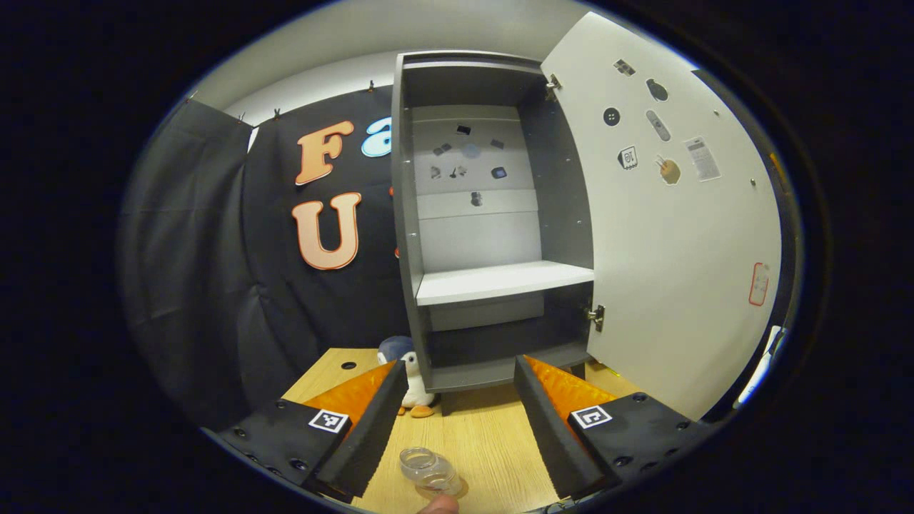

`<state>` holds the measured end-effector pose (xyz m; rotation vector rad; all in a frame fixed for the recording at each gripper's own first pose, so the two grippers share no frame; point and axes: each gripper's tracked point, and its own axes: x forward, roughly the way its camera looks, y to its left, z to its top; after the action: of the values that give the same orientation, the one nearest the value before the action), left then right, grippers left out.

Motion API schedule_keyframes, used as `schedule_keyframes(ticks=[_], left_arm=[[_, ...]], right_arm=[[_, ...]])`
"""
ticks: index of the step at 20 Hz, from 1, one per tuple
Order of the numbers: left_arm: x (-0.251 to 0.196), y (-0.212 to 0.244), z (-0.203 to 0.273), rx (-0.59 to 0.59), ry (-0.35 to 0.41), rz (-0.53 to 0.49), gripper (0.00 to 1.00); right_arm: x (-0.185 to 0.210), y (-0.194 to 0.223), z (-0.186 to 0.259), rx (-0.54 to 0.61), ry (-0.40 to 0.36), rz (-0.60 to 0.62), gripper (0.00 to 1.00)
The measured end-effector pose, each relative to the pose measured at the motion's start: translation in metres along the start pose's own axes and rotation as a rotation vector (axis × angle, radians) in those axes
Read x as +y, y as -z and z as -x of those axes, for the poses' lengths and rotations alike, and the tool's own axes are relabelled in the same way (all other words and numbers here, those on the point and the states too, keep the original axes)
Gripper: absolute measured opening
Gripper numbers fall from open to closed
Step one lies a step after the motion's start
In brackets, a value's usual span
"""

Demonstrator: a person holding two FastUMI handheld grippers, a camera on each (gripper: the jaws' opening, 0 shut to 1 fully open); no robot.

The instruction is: Open the cabinet door with the right hand, grasp the bottle in the cabinet with the left hand and place it on the coaster, then close the cabinet door with the right hand.

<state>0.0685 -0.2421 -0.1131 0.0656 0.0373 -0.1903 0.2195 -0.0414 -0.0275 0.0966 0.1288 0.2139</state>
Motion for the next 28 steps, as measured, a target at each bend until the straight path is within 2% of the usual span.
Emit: schedule_keyframes(ticks=[1, 2, 3, 4, 7, 8, 9, 10, 11, 13, 14, 15, 16, 17, 18, 19, 23, 24, 25, 28], left_arm=[[-0.006, -0.004, 0.001, -0.003, 0.011, -0.006, 0.97], [-0.009, -0.01, 0.001, -0.001, 0.012, -0.013, 0.98], [-0.008, -0.017, 0.002, -0.005, 0.002, -0.022, 1.0], [-0.01, -0.026, 0.003, -0.014, 0.006, -0.023, 0.97], [-0.02, -0.044, 0.006, -0.017, 0.037, -0.008, 0.97], [-0.021, -0.047, 0.008, -0.012, 0.041, -0.01, 0.98], [-0.02, -0.051, 0.009, -0.008, 0.042, -0.015, 0.98], [-0.02, -0.052, 0.011, -0.001, 0.043, -0.017, 0.97], [-0.018, -0.052, 0.012, 0.007, 0.041, -0.021, 0.98], [-0.016, -0.055, 0.012, 0.003, 0.036, -0.045, 0.97], [-0.014, -0.057, 0.012, -0.001, 0.032, -0.06, 0.95], [-0.015, -0.055, 0.013, -0.002, 0.033, -0.068, 0.97], [-0.015, -0.053, 0.013, 0.003, 0.035, -0.074, 0.97], [-0.014, -0.051, 0.014, 0.01, 0.038, -0.071, 0.97], [-0.014, -0.049, 0.013, 0.015, 0.044, -0.061, 0.97], [-0.014, -0.047, 0.013, 0.021, 0.052, -0.053, 0.97], [0.001, -0.037, 0.015, 0.038, 0.063, -0.024, 0.97], [0.008, -0.035, 0.015, 0.042, 0.061, -0.016, 0.97], [0.016, -0.034, 0.015, 0.045, 0.054, -0.009, 0.97], [0.039, -0.03, 0.012, 0.053, 0.046, 0.023, 0.97]], right_arm=[[-0.007, -0.01, 0.005, -0.018, 0.008, 0.001, 0.39], [-0.015, -0.016, 0.008, -0.032, 0.017, 0.003, 0.18], [-0.027, -0.02, 0.009, -0.041, 0.033, 0.008, 0.2], [-0.041, -0.02, 0.007, -0.035, 0.056, 0.015, 0.3], [-0.072, -0.026, 0.008, -0.051, 0.089, 0.027, 0.3], [-0.077, -0.027, 0.004, -0.053, 0.086, 0.022, 0.22], [-0.085, -0.027, -0.001, -0.055, 0.088, 0.022, 0.33], [-0.091, -0.026, -0.007, -0.054, 0.088, 0.018, 0.24], [-0.096, -0.025, -0.013, -0.052, 0.082, 0.012, 0.35], [-0.102, -0.027, -0.019, -0.06, 0.065, -0.004, 0.36], [-0.1, -0.026, -0.021, -0.062, 0.044, 0.0, 0.27], [-0.102, -0.025, -0.025, -0.066, 0.046, 0.014, 0.39], [-0.108, -0.024, -0.028, -0.061, 0.056, 0.02, 0.4], [-0.105, -0.025, -0.031, -0.062, 0.05, 0.019, 0.42], [-0.101, -0.025, -0.032, -0.059, 0.029, 0.008, 0.51], [-0.097, -0.025, -0.036, -0.06, 0.022, 0.006, 0.46], [-0.099, -0.025, -0.039, -0.057, 0.045, 0.01, 0.47], [-0.096, -0.024, -0.04, -0.056, 0.055, 0.015, 0.57], [-0.091, -0.023, -0.041, -0.06, 0.063, 0.021, 0.47], [-0.065, -0.018, -0.046, -0.051, 0.052, 0.042, 0.46]])
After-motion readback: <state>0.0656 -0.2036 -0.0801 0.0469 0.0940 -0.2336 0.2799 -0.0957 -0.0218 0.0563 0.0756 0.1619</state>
